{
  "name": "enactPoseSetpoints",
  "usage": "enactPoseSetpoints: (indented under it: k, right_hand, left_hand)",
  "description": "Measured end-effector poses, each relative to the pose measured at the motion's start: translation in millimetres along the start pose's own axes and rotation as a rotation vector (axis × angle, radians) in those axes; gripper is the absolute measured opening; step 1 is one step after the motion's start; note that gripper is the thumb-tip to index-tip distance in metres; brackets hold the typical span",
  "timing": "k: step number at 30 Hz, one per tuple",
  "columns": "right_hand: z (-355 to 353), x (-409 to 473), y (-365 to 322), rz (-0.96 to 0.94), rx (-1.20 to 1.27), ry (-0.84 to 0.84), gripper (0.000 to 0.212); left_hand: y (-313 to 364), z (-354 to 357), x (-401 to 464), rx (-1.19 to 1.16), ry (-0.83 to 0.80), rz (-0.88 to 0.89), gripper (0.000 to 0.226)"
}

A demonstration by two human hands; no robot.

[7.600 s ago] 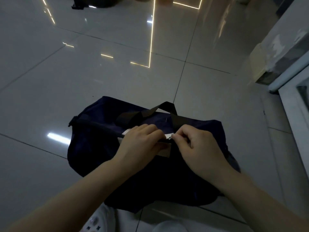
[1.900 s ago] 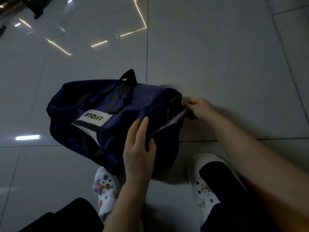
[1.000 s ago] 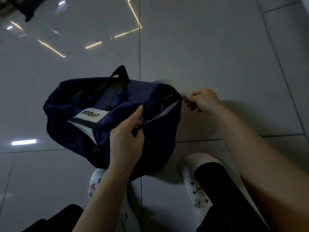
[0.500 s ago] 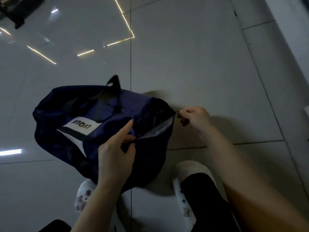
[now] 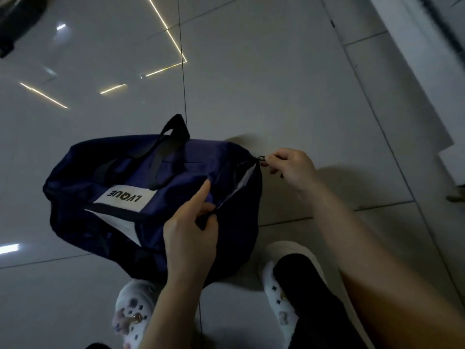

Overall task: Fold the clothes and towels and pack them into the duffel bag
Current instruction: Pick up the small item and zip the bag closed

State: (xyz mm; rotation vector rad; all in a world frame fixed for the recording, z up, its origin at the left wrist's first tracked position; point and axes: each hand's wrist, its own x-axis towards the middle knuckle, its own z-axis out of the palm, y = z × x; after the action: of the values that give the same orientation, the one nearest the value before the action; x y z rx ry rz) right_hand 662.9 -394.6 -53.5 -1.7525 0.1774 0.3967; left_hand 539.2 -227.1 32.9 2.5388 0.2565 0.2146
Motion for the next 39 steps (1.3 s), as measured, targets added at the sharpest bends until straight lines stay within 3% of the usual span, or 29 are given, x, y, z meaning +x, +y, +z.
enactPoseSetpoints:
  k: [6,10,15,18,21,23,25,27,32,36,39]
  right_hand:
    - [3.2,-11.9,-9.3,-0.026,0.141,-0.121,0.026]
    - [3.2,-6.5,-3.1,0.04,0.004,0.033,0.023]
    - [10.7,-30.9,-26.9,-0.078,0.304,-0.112,0.028]
    - [10.6,-32.0,-23.4,0.037,0.337,-0.001,0.027]
    - [3.3,-17.2,-14.8,0.067,0.081,0.183,0.018]
    - [2.0,-19.7,-16.2,-0.017,-0.119,0.207,0.019]
    - [4.2,-32.1,-25.2,-0.171,-0.014,0.07,0.025]
    - [4.6,-43.9,-32.1,-0.209,0.145,-0.084,0.029]
    - [-0.3,-30.4,-23.0,-0.234,0.003,0.038,0.03]
    - [-0.2,-36.1,-27.5,-0.209,0.022,0.039,0.031]
    - [-2.0,-23.6,-32.1,-0.201,-0.111,0.124,0.029]
  left_hand:
    - [-2.7,-2.4,-0.2,0.01,-0.017,-0.013,0.066]
    - [2.2,6.3,2.2,0.023,-0.057,0.012,0.066]
    - [2.4,4.7,13.3,-0.008,-0.022,-0.011,0.064]
    - [5.1,4.5,9.6,-0.002,-0.08,0.029,0.066]
    - [11.4,11.2,6.9,-0.029,-0.097,0.017,0.065]
    - [12.0,14.3,7.6,-0.045,-0.096,0.011,0.063]
    - [8.6,8.8,11.5,-0.047,-0.048,0.008,0.063]
    - [2.0,-0.5,14.8,-0.031,-0.019,0.021,0.062]
    - [3.2,-0.5,9.9,-0.036,-0.12,0.073,0.066]
    - [1.8,-5.8,17.1,-0.011,0.02,0.145,0.043]
    - [3.0,-8.4,46.1,0.101,0.115,0.219,0.042]
